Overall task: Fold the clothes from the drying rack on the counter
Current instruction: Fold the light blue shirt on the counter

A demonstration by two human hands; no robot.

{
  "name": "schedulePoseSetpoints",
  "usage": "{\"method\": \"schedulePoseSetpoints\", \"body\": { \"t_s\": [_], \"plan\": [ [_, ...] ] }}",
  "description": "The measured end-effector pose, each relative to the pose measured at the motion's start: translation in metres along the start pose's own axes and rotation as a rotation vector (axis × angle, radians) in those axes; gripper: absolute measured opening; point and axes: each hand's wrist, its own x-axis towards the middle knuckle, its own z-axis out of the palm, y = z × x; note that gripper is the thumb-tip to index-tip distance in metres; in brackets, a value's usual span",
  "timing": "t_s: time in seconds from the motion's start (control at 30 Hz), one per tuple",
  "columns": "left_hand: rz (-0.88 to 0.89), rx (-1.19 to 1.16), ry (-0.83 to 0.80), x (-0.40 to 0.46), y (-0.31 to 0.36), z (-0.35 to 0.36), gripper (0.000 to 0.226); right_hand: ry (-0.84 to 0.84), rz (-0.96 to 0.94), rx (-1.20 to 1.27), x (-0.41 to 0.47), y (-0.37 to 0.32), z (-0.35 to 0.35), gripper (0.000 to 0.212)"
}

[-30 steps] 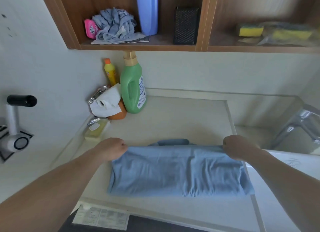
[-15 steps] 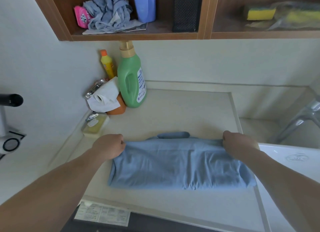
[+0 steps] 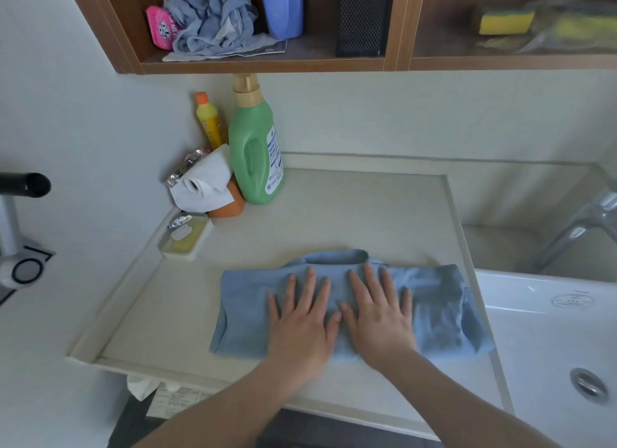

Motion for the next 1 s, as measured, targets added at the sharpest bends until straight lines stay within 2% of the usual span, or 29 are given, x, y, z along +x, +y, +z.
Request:
{"method": "schedulePoseSetpoints", "body": {
  "t_s": [0.23,0.4,0.57,0.7,0.83,1.0],
  "plan": [
    [-0.178,0.037,-0.024,0.004,-0.045,0.001,0.077,-0.052,0.137,-0.105,0.006,0.054,-0.014,0.079],
    [-0.265,0.054,0.036,0.002,-0.073,-0.004,0.082,-0.052,0.198,-0.156,0.002,0.073,-0.024,0.08],
    [-0.382,0.014,0.018,0.0,-0.096,-0.009,0.074,-0.014,0.302,-0.173,0.0,0.092,-0.027,0.08],
    [-0.467,0.011,0.086,-0.009,-0.107,-0.01,0.074,0.015,0.347,-0.257,-0.006,0.099,-0.036,0.075],
    [-0.491,0.011,0.165,-0.02,-0.114,-0.011,0.073,0.133,0.159,-0.276,-0.006,0.078,-0.038,0.066],
    [-0.547,0.04,0.183,-0.035,-0.128,-0.019,0.058,0.097,-0.289,-0.274,-0.004,-0.001,-0.03,0.057]
  ]
}}
